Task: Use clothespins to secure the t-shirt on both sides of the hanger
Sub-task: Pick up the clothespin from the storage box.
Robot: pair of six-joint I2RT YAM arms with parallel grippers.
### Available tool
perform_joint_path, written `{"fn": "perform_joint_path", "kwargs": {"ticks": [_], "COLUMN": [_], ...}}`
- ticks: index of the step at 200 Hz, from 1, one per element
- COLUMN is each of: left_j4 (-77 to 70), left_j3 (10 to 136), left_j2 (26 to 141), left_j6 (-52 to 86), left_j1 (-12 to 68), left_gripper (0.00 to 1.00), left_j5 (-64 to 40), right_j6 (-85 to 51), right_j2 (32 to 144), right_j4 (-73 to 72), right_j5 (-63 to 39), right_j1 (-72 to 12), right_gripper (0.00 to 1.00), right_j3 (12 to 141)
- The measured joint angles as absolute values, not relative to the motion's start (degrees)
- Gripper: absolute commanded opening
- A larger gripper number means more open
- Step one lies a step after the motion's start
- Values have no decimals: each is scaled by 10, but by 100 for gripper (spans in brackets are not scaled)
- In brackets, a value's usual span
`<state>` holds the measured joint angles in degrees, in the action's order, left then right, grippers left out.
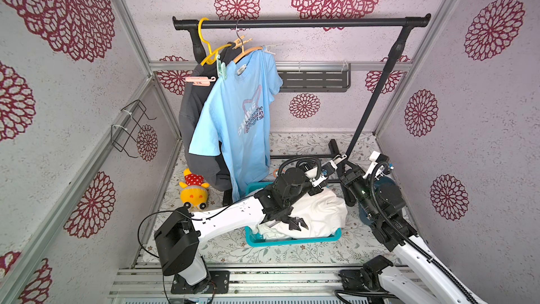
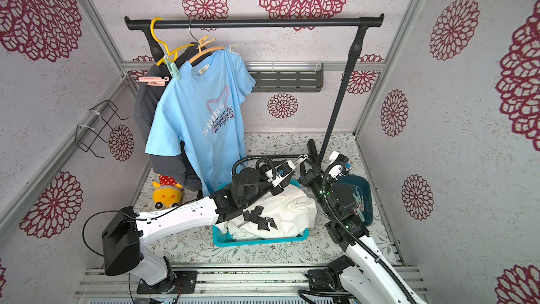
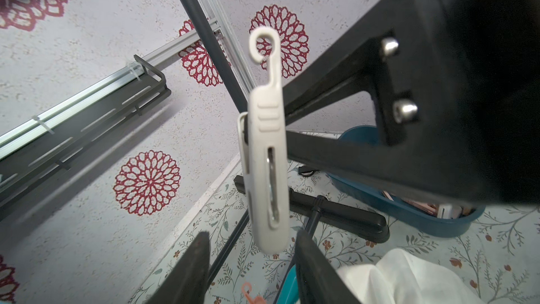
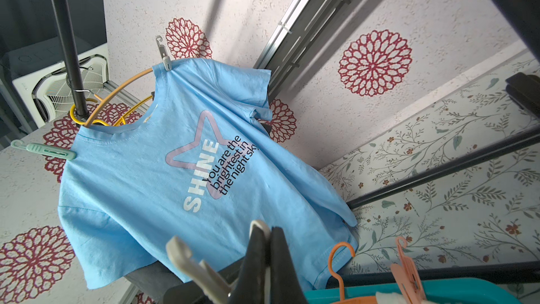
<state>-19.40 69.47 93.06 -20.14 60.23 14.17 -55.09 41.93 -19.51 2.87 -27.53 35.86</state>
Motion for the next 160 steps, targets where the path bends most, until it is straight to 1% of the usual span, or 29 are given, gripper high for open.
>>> {"fn": "perform_joint_path", "kwargs": {"ticks": [14,67,102,131,160], "left_j4": [-200,-210,-210,-210,-210], "left_j3": [695,705,707,712,712], "left_j2": [931,938,942,948,949], "left_j6": [-201,-201,-201,-203,-206], "left_j1": [603,607,609,609,611], "left_gripper": [44,41,34,31,23], "left_j5": [143,141,140,140,140], "right_j6": [-551,-551,-551,-551,-554], "right_j2": [419,419,419,419,421], "right_j4": [-195,-194,-195,-195,-195], "right_j5": [31,41,43,43,43], "right_j1": [-276,-278,-278,-279,-279], "right_gripper": [0,0,0,0,0], "right_j3": [358,350,350,350,350]}}
